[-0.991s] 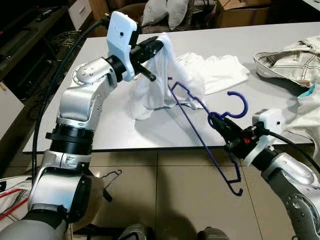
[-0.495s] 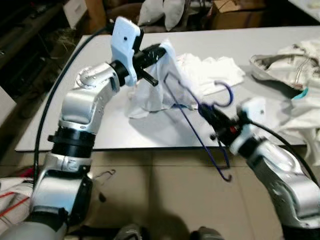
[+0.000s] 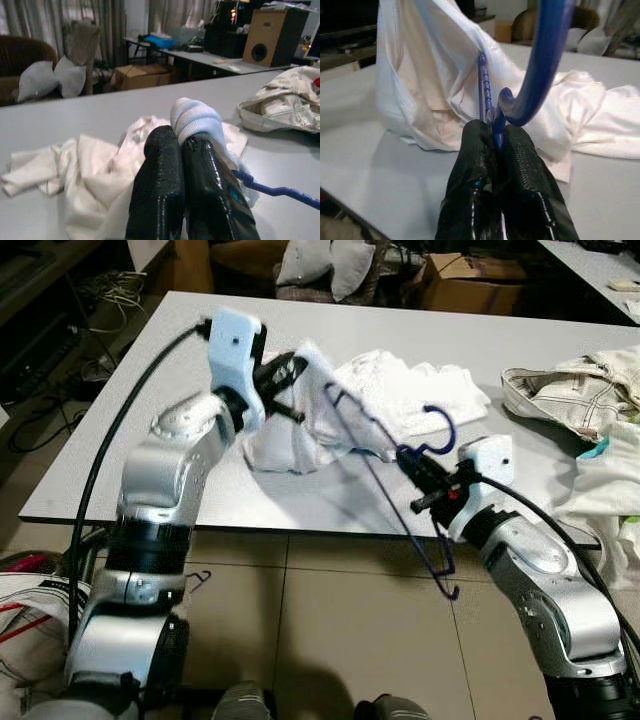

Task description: Hang hanger

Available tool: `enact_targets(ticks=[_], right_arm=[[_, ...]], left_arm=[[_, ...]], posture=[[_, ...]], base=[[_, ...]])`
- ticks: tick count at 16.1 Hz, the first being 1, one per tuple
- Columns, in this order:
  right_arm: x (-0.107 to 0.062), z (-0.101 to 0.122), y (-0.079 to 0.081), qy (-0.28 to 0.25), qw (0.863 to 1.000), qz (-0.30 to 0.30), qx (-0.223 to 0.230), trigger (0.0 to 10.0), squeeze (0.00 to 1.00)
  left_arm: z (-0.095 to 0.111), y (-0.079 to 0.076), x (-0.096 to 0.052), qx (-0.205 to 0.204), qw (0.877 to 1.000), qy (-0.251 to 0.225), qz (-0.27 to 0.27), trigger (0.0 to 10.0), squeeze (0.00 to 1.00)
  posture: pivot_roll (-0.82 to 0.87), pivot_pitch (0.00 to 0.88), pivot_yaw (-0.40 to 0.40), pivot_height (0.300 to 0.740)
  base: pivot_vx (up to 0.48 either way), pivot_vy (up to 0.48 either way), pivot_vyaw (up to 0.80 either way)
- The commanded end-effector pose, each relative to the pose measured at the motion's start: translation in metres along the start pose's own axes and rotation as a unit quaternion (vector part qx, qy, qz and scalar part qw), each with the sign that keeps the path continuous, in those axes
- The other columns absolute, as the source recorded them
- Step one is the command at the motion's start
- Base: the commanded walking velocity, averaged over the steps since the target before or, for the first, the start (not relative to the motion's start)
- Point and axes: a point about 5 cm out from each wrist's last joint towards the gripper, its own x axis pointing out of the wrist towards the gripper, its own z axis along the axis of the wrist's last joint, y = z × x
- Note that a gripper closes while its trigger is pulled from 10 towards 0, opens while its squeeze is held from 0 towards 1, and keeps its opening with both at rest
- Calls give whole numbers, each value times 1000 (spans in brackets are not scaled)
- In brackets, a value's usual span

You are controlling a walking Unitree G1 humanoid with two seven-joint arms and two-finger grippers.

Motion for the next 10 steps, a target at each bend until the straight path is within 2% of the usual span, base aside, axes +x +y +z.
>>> enact_targets(ticks=[1,2,3,4,7,8,10], right_arm=[[-8,8,-8,-20,999,-41,-10,10000,0],[-11,5,-11,-16,998,-63,3,10000,0],[-19,-2,-18,-10,994,-103,41,10000,0],[-23,-2,-21,-12,993,-111,42,10000,0],[-24,14,-42,-63,985,-148,66,10000,0],[-19,26,-41,-89,985,-129,69,10000,0],[-18,30,-38,-95,988,-103,70,10000,0]], left_arm=[[12,0,4,4,1000,-17,-5,0,0],[16,1,4,4,1000,-24,-1,0,0],[24,8,3,-6,999,-43,16,0,0],[27,11,4,-8,998,-49,25,0,0],[28,15,1,-3,998,-46,39,0,0],[28,13,0,-2,998,-46,31,0,0],[27,11,0,0,999,-46,27,0,0]], posture=[[-79,0,-1,740],[-85,0,0,740],[-97,0,7,740],[-99,0,6,740],[-89,0,-10,740],[-89,0,-11,740],[-84,0,-16,740]], base=[[0,0,0],[0,0,0],[0,0,0],[0,0,0],[0,0,0],[0,0,0],[0,0,0]])
